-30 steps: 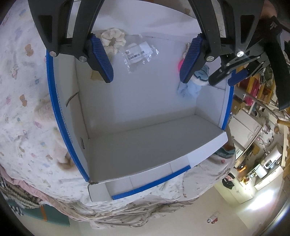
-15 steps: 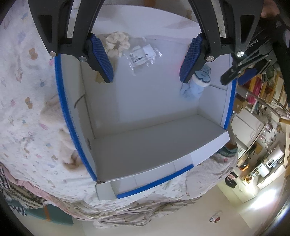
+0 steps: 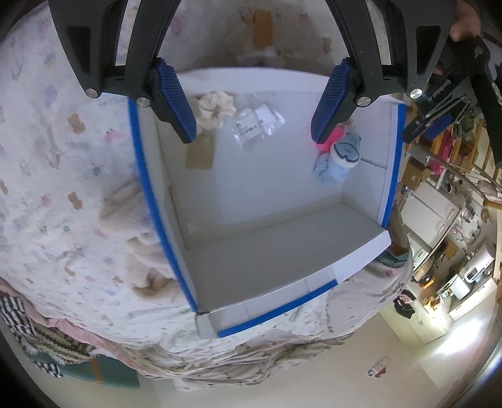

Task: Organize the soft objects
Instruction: 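Move both open tools back over the items beside the box, then grasp the white cloth with the left tool while the right tool grasps the orange foam cylinder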

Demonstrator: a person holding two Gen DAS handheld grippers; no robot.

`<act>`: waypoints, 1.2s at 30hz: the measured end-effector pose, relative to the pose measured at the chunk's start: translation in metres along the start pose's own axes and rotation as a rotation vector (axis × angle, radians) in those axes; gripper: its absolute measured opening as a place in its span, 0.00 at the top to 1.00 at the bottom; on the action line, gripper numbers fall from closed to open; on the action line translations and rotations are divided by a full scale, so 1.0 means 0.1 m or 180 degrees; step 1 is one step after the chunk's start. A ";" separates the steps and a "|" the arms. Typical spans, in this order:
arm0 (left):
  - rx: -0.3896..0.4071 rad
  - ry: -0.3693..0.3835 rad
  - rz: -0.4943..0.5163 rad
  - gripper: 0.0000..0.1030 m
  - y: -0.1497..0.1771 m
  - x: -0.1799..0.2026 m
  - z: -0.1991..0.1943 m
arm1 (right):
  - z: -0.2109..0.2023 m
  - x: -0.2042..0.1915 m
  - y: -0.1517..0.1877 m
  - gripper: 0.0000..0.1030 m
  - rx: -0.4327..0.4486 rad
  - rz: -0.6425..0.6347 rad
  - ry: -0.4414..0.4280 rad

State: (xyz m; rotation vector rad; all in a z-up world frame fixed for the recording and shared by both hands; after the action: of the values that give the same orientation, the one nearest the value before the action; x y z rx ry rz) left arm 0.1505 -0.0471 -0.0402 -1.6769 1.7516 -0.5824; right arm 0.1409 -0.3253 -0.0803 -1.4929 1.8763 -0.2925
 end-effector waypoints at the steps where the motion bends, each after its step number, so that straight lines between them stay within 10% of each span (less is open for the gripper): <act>1: -0.0008 0.0003 -0.0038 0.33 0.02 -0.04 -0.02 | -0.04 0.02 0.01 0.23 0.0033 -0.0007 0.0057; 21: -0.0283 -0.0021 -0.0263 0.33 0.51 -0.33 -0.18 | -0.17 0.28 0.47 0.23 -0.0244 0.0252 0.0278; 36: -0.0540 0.0245 0.0059 0.33 0.75 0.18 -0.04 | 0.42 0.26 0.88 0.23 -0.1190 0.0335 0.0268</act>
State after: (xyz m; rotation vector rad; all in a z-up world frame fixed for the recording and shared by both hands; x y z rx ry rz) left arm 0.0949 -0.0583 -0.0922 -1.7712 1.9159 -0.5080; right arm 0.0989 -0.3119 -0.1715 -1.6338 2.1558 0.0506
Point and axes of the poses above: each gripper's, at about its wrist camera, not at the fingertips, and z roughly the way its jaws point, x to its right, y to its underside, the point moved 2 cm from there along z, roughly the way its jaws point, and after that the axes turned 4 degrees about x, right-handed, at the moved point
